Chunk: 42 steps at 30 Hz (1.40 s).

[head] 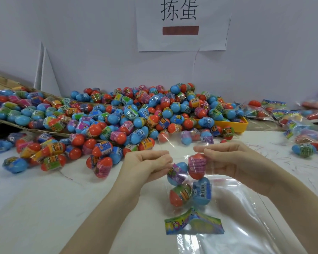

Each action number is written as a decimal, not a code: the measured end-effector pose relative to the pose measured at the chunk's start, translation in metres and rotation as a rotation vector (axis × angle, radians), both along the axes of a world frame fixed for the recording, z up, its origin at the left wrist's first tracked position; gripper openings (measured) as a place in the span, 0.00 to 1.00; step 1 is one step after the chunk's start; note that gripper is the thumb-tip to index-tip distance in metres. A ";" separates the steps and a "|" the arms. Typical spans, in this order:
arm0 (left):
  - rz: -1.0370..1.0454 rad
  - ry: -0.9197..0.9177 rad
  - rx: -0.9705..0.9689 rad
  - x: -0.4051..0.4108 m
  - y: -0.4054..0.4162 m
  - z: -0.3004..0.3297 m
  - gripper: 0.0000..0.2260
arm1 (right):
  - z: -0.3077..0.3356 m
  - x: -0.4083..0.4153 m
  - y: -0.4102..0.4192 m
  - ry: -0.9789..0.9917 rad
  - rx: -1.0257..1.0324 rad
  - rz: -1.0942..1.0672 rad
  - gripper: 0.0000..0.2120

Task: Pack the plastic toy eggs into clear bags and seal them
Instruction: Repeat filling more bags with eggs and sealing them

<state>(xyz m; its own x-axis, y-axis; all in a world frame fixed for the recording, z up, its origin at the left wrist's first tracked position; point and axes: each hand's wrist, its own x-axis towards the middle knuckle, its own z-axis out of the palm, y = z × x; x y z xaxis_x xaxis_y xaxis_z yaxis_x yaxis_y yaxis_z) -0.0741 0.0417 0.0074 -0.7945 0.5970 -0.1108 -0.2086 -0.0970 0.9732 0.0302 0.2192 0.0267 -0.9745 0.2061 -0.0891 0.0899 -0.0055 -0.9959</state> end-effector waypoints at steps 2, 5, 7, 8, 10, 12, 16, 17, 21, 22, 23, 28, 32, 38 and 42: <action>0.001 -0.011 0.009 -0.001 -0.001 0.002 0.05 | 0.000 0.001 0.003 -0.018 0.013 0.016 0.13; -0.010 0.059 -0.030 -0.004 -0.004 0.004 0.06 | -0.001 0.001 0.006 -0.029 0.013 0.030 0.14; -0.032 0.147 -0.061 -0.007 -0.006 0.005 0.09 | -0.001 0.001 0.007 -0.017 0.016 0.025 0.15; -0.040 0.190 -0.068 -0.007 -0.007 0.006 0.10 | -0.001 0.001 0.008 -0.006 0.019 0.018 0.15; -0.051 0.260 -0.066 -0.009 -0.009 0.007 0.11 | -0.002 0.001 0.009 0.027 0.020 0.002 0.14; -0.071 0.304 -0.041 -0.012 -0.011 0.008 0.09 | -0.003 0.001 0.009 0.062 0.018 0.000 0.13; -0.095 0.322 0.020 -0.017 -0.015 0.006 0.09 | -0.004 0.002 0.009 0.126 0.018 0.008 0.12; -0.105 0.322 0.030 -0.018 -0.016 0.005 0.09 | -0.004 0.002 0.008 0.140 0.017 0.007 0.11; -0.170 0.314 0.063 -0.022 -0.017 0.003 0.12 | -0.006 0.001 0.007 0.187 0.034 0.006 0.10; -0.184 0.307 0.062 -0.022 -0.017 0.003 0.11 | -0.006 0.001 0.007 0.199 0.040 0.009 0.10; -0.197 0.294 0.058 -0.023 -0.017 0.003 0.10 | -0.006 0.001 0.007 0.211 0.044 0.010 0.10; -0.221 0.226 0.082 -0.025 -0.018 0.002 0.07 | -0.006 0.001 0.005 0.266 0.055 -0.007 0.10; -0.246 0.193 0.089 -0.030 -0.021 0.001 0.11 | -0.004 0.001 0.003 0.296 0.128 0.001 0.10; -0.310 0.215 0.091 -0.035 -0.023 -0.004 0.11 | -0.002 0.004 -0.001 0.306 0.210 0.055 0.12; -0.337 0.278 0.031 -0.034 -0.022 -0.005 0.11 | -0.004 0.003 -0.003 0.306 0.283 0.007 0.21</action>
<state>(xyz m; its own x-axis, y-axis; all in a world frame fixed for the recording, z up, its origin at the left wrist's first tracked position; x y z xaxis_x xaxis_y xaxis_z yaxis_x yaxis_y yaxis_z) -0.1082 0.0200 0.0027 -0.5522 0.8275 0.1018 0.0361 -0.0982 0.9945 0.0327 0.2157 0.0227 -0.9485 0.1741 0.2645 -0.2118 0.2721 -0.9387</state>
